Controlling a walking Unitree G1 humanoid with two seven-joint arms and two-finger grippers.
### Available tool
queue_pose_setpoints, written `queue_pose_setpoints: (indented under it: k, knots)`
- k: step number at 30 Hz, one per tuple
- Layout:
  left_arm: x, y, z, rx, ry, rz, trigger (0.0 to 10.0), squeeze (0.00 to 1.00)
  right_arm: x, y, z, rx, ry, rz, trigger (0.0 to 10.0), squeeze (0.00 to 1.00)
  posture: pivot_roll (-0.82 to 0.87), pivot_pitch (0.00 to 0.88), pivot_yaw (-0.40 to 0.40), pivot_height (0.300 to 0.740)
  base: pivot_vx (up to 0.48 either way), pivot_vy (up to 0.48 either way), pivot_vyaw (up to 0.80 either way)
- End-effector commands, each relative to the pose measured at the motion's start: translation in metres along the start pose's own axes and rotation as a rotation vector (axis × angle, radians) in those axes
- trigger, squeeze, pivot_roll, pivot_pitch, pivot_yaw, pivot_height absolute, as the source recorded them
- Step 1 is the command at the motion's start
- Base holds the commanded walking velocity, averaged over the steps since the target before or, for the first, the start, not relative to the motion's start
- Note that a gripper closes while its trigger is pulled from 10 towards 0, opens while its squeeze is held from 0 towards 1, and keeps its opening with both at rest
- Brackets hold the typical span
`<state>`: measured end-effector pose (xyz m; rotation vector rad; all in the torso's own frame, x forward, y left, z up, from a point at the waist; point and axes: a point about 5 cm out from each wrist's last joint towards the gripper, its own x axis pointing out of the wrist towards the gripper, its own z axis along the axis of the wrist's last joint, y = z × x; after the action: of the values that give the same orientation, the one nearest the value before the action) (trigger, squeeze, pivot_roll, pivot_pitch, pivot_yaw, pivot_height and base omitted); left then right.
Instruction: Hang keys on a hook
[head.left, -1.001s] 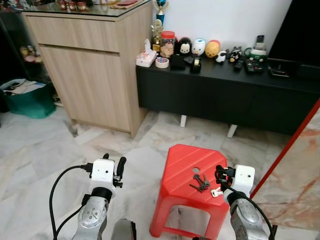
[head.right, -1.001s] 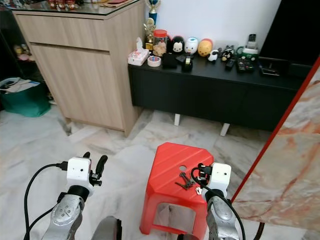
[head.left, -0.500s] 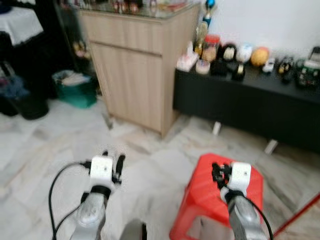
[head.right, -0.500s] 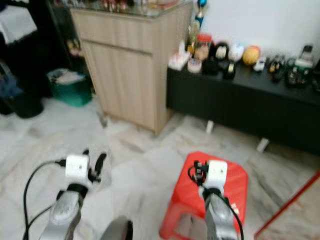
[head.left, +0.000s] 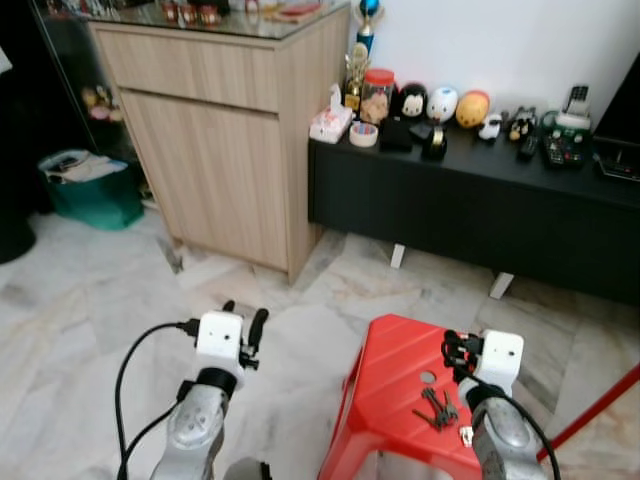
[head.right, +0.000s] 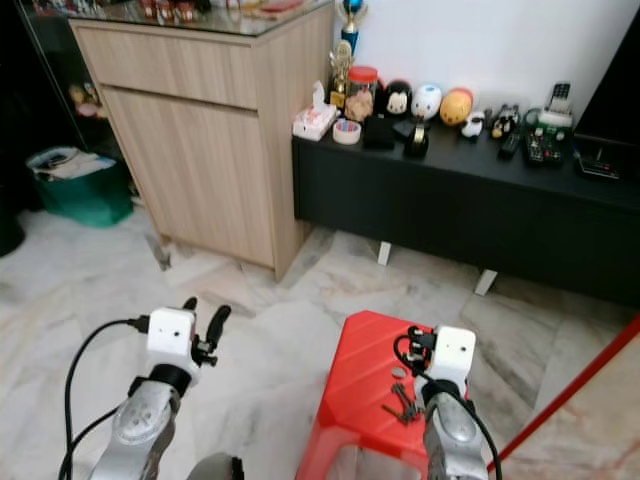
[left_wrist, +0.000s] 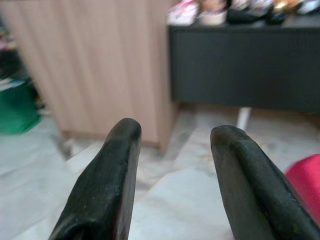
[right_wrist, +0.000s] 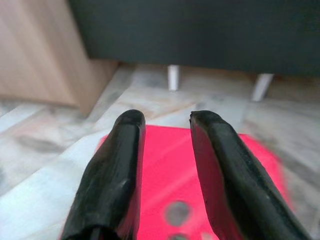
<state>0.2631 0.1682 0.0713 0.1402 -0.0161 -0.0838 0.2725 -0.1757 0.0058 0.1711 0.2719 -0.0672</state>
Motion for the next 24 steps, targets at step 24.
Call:
queue_pose_setpoints:
  k: [24]
  knots:
    - [0.002,-0.001,0.0,-0.01,0.003,-0.007,10.0,0.0,-0.015,-0.019,-0.048,-0.038,0.31,-0.069,10.0,0.0,0.08,0.0,-0.062,0.642,0.0,0.0,-0.02]
